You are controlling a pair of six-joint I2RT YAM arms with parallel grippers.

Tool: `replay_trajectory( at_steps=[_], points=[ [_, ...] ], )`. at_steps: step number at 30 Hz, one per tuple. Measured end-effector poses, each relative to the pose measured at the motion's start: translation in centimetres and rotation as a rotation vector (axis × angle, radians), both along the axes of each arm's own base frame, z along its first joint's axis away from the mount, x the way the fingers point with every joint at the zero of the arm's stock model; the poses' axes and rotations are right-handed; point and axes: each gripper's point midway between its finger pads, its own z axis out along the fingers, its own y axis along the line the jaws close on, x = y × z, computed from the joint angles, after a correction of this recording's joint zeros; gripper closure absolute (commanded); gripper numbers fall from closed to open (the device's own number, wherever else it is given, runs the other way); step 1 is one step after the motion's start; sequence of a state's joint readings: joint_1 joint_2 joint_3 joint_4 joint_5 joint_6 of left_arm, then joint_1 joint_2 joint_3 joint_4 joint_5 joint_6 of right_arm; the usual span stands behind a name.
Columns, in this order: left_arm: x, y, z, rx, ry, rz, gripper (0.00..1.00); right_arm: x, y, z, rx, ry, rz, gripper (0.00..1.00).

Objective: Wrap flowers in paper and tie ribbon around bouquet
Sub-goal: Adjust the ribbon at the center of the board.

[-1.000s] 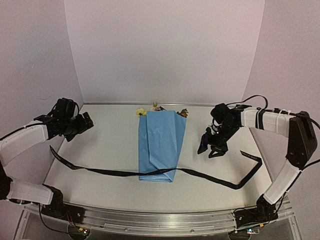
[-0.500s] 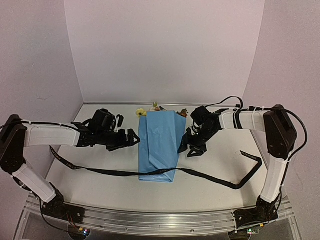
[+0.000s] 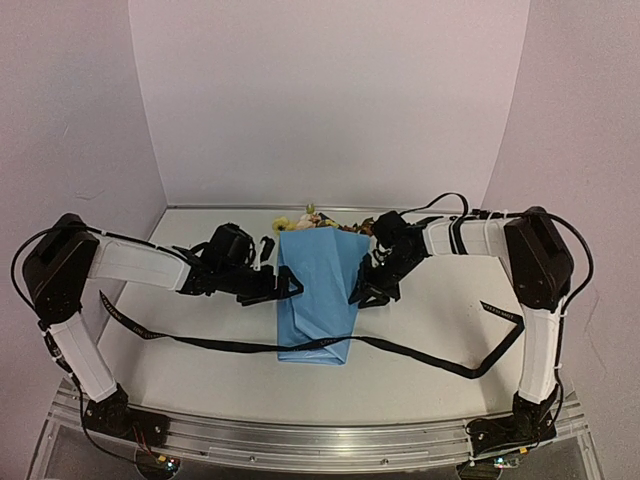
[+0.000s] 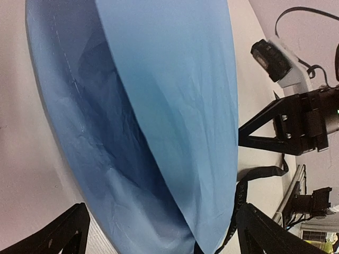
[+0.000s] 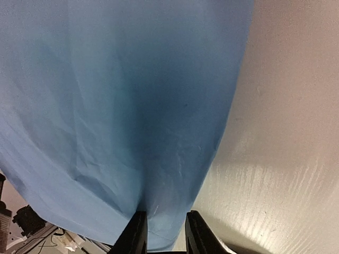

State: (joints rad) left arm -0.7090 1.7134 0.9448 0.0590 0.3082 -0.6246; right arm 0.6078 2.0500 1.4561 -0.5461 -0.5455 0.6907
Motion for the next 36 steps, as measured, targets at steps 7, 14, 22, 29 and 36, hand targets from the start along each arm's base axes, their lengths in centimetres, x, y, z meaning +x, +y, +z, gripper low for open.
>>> replay_trajectory(
  at_steps=[7,14,22,29,36],
  points=[
    [0.1,-0.2,-2.3,0.038,0.039,-0.007,0.00,0.6,1.7,0.3,0.025,-0.004,0.009,0.76],
    [0.8,-1.0,-3.1,0.046,0.050,-0.011,0.15,0.7,2.4,0.3,0.033,0.001,0.017,0.76],
    [1.2,-1.4,-4.3,0.059,0.075,-0.006,0.41,0.3,2.3,0.1,0.020,0.014,0.026,0.76],
    [1.3,-1.0,-4.9,0.083,0.088,0.010,0.30,-0.6,1.7,-0.2,-0.009,0.037,0.054,0.76],
    [0.9,0.2,-6.0,0.150,0.119,0.041,0.25,-1.4,1.8,0.9,-0.010,0.023,0.089,0.75]
  ],
)
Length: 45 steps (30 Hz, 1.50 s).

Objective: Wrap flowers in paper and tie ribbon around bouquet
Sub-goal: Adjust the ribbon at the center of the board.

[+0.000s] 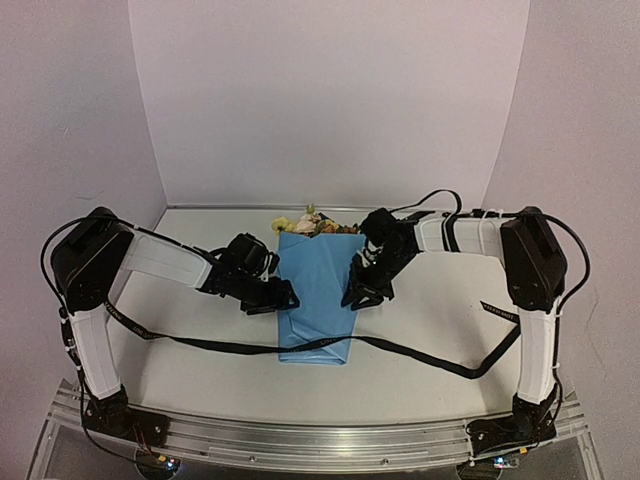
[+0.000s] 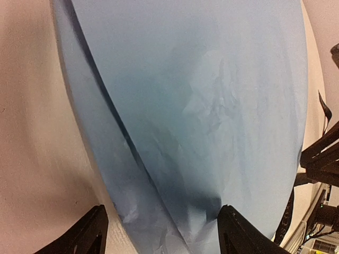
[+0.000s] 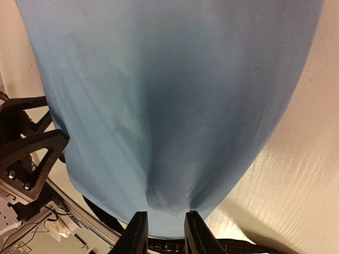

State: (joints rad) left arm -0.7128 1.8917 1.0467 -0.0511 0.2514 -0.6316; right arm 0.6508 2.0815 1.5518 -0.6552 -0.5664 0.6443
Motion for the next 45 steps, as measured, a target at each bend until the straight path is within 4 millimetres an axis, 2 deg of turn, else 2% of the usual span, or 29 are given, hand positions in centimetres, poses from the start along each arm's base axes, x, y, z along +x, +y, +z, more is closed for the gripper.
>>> replay_trajectory(
  at_steps=[6,14,22,35,42,45],
  points=[
    [-0.1,0.5,-0.1,0.030,0.010,0.010,0.30,-0.9,0.2,0.9,0.009,-0.017,0.026,0.75],
    [-0.1,0.2,-0.3,0.029,0.031,0.005,0.48,-3.3,-0.8,-0.6,-0.030,0.026,0.057,0.66],
    [-0.1,-0.3,-0.5,0.013,0.056,0.005,0.66,-6.0,-1.1,-0.7,-0.004,0.007,0.134,0.58],
    [0.1,-0.8,-0.6,-0.001,0.077,0.011,0.79,-8.3,-0.8,-2.0,0.023,0.004,0.227,0.67],
    [0.5,-1.3,-0.1,-0.010,0.083,0.020,0.86,-10.5,-2.2,-4.2,-0.021,0.051,0.240,0.68],
    [0.8,-1.6,0.5,-0.022,0.081,0.019,0.88,-10.7,-2.5,-4.3,-0.026,0.049,0.238,0.69]
  ],
)
